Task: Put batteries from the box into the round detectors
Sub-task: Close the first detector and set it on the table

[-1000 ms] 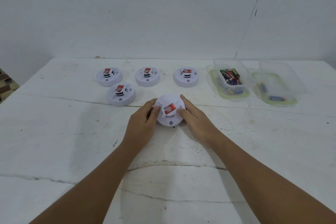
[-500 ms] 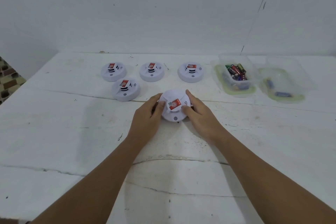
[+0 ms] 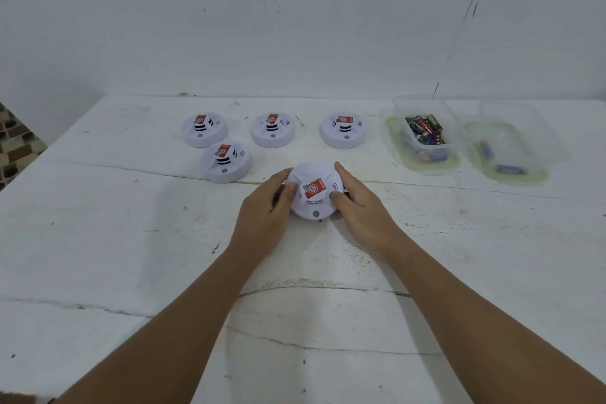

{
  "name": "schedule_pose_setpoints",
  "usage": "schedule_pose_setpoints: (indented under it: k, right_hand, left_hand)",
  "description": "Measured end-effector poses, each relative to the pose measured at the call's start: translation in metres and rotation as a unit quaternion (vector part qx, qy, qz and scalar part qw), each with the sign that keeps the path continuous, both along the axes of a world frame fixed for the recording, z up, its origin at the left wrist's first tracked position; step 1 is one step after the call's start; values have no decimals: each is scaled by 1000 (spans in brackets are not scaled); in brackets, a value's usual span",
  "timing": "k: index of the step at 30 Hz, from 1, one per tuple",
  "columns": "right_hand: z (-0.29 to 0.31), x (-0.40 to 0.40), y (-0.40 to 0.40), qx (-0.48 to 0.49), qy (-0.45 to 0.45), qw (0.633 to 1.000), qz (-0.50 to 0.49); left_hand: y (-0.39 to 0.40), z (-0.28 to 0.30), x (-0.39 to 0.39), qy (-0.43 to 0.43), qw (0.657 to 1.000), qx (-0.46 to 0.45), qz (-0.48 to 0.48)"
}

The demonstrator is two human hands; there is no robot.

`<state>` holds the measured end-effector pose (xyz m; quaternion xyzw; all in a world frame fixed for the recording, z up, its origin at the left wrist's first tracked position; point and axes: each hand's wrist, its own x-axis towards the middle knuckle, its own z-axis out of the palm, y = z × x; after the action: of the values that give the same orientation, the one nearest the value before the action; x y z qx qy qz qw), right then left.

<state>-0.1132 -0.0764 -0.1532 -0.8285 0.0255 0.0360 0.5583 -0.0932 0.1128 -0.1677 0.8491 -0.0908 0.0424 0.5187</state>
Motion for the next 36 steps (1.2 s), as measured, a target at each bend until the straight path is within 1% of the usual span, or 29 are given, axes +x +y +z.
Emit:
schedule_pose_setpoints:
  k: [16, 36]
  right_hand:
    - [-2, -2, 0, 8, -8, 1000, -2]
    - [3, -6, 0, 10, -20, 1000, 12]
  left_hand:
    - [0, -1, 0, -7, 1000, 15, -1]
    - [1, -1, 1, -2, 1000, 5, 1]
